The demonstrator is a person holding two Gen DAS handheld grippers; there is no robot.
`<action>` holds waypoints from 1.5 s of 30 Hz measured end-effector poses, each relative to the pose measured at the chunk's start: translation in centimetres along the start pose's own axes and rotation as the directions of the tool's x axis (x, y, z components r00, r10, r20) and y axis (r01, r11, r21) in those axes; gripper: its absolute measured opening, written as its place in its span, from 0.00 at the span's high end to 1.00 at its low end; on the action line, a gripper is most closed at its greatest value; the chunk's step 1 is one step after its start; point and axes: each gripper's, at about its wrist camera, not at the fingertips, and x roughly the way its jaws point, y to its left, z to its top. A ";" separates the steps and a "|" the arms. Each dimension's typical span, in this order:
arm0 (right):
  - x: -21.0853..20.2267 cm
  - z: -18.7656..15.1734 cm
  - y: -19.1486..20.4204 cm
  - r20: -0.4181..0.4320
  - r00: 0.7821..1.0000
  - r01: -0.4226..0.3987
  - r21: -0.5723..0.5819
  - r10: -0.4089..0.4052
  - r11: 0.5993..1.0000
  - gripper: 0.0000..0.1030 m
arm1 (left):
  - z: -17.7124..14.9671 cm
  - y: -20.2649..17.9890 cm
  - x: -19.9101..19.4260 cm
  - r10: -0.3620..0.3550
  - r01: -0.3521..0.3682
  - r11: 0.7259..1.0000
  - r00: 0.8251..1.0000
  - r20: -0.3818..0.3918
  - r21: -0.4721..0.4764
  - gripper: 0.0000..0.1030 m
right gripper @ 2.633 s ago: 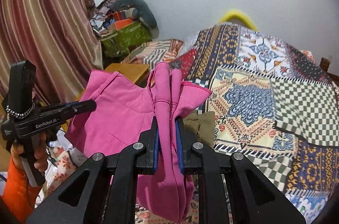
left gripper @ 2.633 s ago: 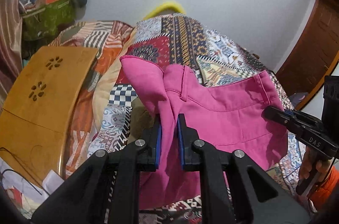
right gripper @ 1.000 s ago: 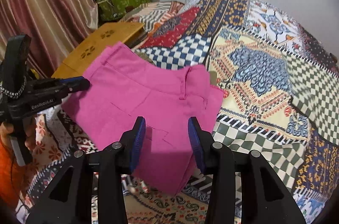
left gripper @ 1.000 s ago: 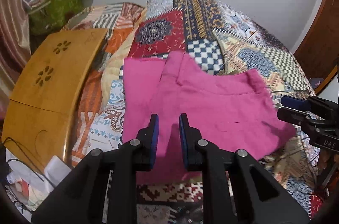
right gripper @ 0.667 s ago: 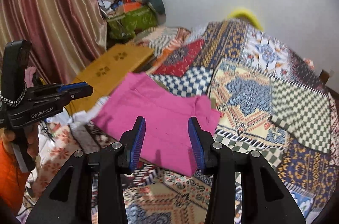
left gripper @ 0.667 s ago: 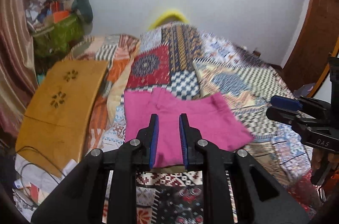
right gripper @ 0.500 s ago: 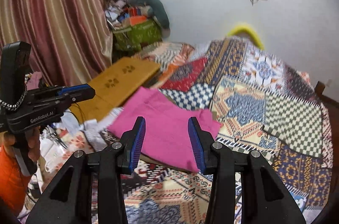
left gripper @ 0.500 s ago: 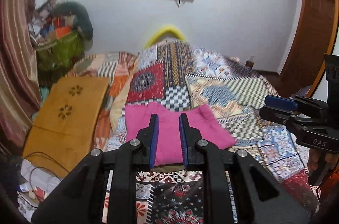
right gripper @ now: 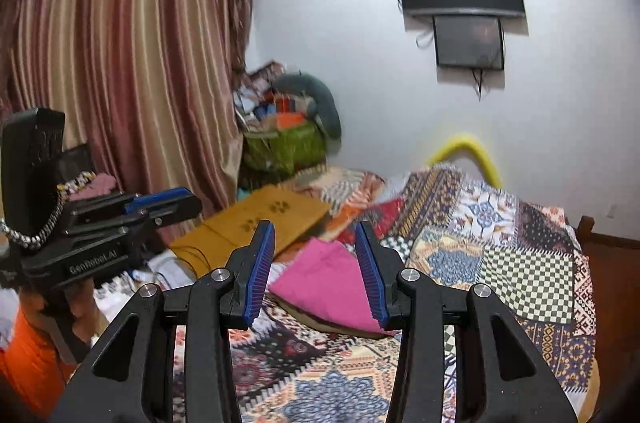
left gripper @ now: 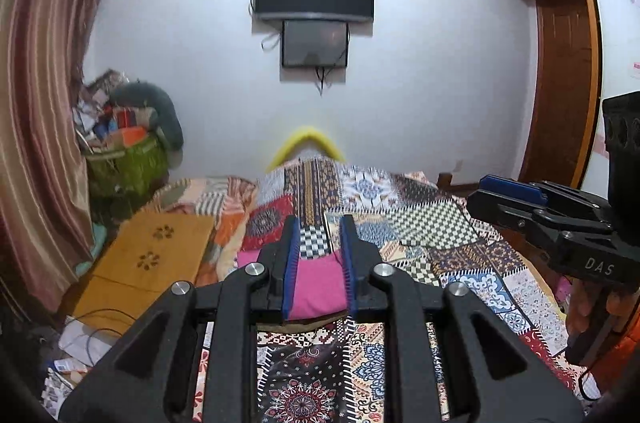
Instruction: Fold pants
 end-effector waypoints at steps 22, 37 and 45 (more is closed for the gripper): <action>-7.1 -0.7 3.2 0.175 0.983 0.040 0.032 -0.045 0.999 0.18 | -0.9 -2.4 -8.4 0.038 -0.038 0.999 0.986 0.164 -0.003 0.10; -7.5 -1.4 3.3 0.168 0.982 0.078 0.030 -0.082 0.996 0.00 | -1.2 -2.5 -8.6 0.050 -0.049 0.999 0.981 0.186 -0.009 0.05; -7.6 -1.6 3.0 0.165 0.982 0.082 0.038 -0.088 0.996 0.00 | -1.3 -2.6 -8.2 0.048 -0.047 0.999 0.982 0.182 -0.009 0.05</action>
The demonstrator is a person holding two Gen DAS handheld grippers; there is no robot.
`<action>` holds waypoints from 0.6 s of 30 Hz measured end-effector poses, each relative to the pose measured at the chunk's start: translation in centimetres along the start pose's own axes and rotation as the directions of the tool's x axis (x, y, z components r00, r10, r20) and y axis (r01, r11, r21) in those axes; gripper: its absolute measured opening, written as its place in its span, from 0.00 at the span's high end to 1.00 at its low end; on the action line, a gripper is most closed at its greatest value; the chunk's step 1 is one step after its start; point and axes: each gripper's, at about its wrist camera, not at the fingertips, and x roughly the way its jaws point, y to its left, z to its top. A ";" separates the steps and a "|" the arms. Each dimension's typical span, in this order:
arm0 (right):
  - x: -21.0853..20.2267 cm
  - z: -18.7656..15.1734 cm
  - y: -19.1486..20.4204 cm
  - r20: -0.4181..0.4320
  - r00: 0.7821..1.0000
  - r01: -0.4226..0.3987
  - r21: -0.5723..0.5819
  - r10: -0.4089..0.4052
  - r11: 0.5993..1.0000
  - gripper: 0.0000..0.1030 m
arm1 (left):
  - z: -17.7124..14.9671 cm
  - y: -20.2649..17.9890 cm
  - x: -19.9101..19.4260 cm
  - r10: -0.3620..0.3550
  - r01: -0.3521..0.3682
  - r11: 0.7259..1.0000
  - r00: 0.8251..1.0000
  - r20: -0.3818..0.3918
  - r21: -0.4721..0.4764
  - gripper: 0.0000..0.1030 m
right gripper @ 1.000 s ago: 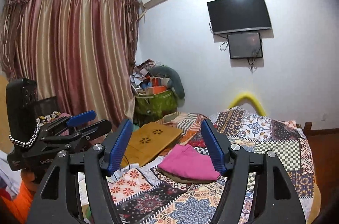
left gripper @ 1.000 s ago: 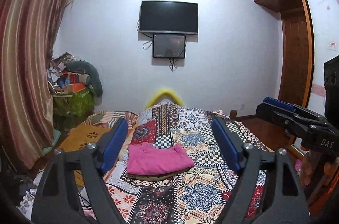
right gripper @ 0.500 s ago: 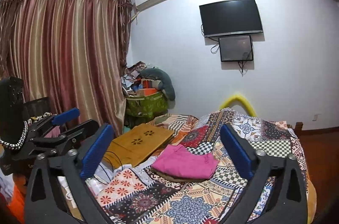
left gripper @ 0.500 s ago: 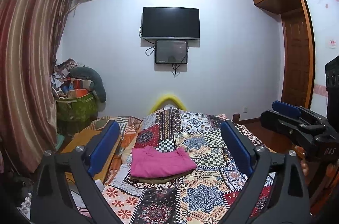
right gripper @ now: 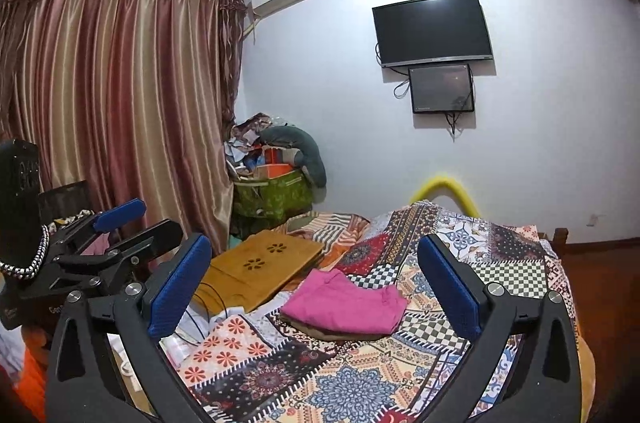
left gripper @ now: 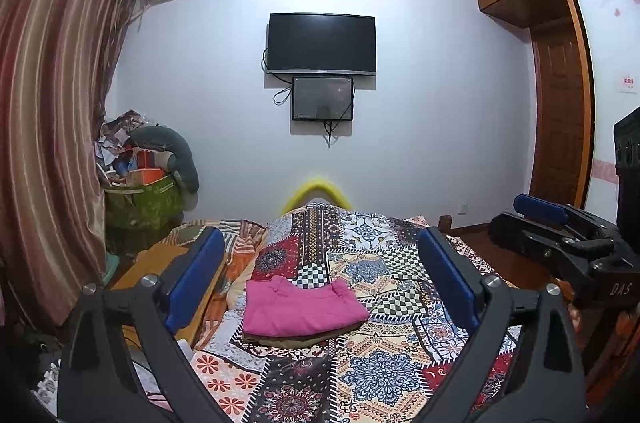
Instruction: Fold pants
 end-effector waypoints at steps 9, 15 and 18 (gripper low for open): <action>-0.1 0.0 -0.2 -0.007 1.000 0.009 0.003 -0.009 1.000 0.00 | -0.4 0.3 0.5 -0.006 0.006 1.000 1.000 -0.013 -0.009 0.04; -0.3 0.1 -0.3 -0.014 1.000 0.006 0.008 -0.006 1.000 0.00 | -0.4 0.4 0.8 -0.018 0.018 1.000 1.000 -0.022 -0.015 0.04; -0.3 0.1 -0.3 -0.012 1.000 0.009 0.009 -0.009 1.000 0.00 | -0.3 0.3 0.8 -0.022 0.022 1.000 1.000 -0.019 -0.014 0.01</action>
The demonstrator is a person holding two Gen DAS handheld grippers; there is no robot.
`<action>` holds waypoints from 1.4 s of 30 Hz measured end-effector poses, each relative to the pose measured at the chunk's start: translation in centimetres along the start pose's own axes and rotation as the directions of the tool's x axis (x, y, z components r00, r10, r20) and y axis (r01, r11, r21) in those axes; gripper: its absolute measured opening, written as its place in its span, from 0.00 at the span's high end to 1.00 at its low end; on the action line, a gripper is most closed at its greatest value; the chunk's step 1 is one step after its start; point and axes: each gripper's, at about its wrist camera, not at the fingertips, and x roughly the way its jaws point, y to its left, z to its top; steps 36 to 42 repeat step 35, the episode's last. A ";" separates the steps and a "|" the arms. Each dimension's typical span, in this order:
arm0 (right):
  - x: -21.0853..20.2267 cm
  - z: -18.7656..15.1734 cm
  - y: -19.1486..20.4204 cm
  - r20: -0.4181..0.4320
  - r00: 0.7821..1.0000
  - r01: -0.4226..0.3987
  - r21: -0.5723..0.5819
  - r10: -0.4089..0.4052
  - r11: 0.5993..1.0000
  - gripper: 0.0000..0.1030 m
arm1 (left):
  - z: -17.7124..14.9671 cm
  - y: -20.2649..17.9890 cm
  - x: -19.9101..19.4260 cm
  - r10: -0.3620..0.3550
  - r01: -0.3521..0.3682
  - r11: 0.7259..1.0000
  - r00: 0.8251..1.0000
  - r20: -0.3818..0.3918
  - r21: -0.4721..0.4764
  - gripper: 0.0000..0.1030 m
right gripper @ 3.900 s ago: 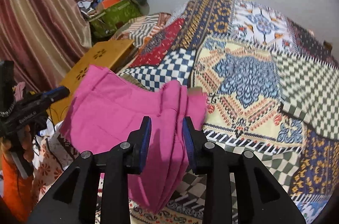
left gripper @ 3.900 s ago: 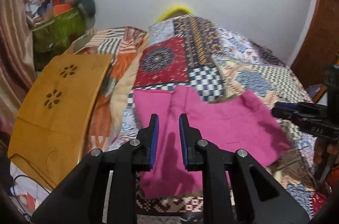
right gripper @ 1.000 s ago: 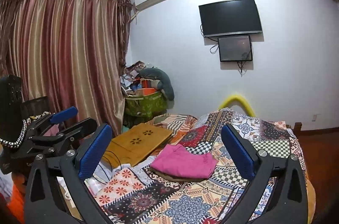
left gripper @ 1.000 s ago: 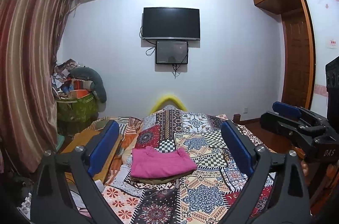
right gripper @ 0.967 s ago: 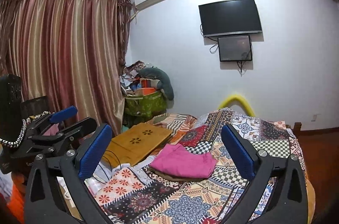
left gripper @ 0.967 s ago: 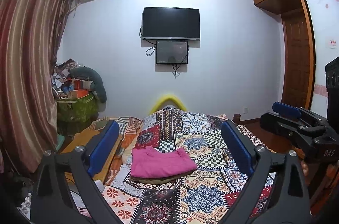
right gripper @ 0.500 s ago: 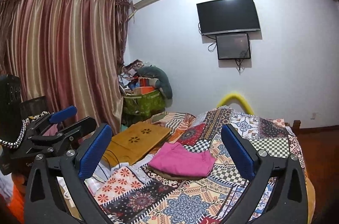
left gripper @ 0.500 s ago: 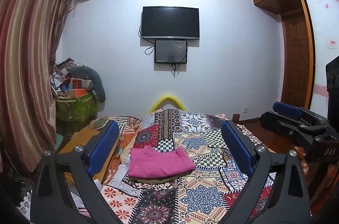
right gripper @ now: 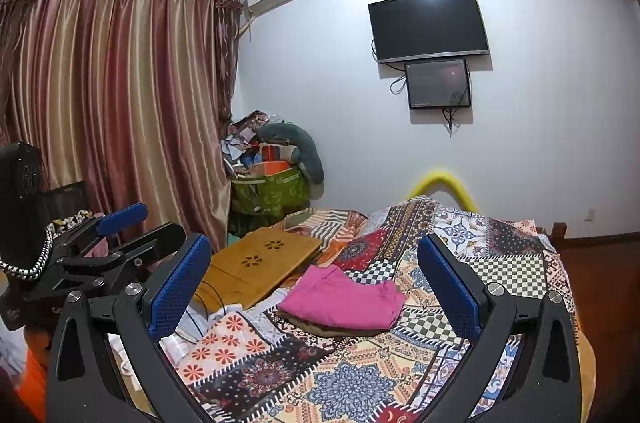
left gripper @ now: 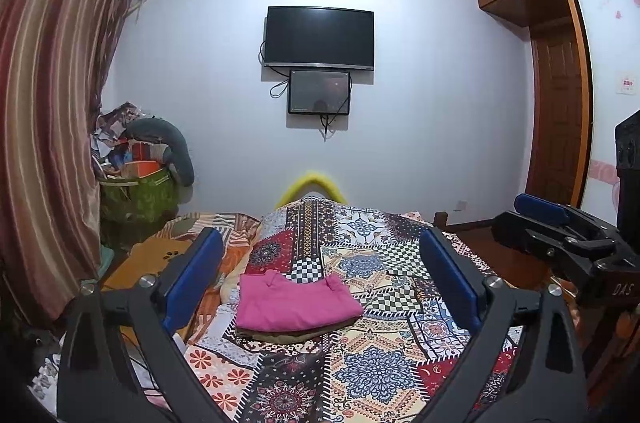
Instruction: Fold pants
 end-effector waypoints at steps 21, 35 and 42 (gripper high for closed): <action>-0.2 0.3 0.1 0.012 1.000 0.023 0.008 -0.023 1.000 0.00 | -0.3 0.0 0.1 -0.023 0.023 1.000 1.000 -0.006 0.002 0.01; -0.2 0.3 0.3 0.010 1.000 0.023 0.007 -0.023 1.000 0.00 | -0.3 -0.1 0.1 -0.030 0.030 1.000 1.000 -0.008 -0.009 0.01; -0.2 0.3 0.3 0.010 1.000 0.023 0.007 -0.023 1.000 0.00 | -0.3 -0.1 0.1 -0.030 0.030 1.000 1.000 -0.008 -0.009 0.01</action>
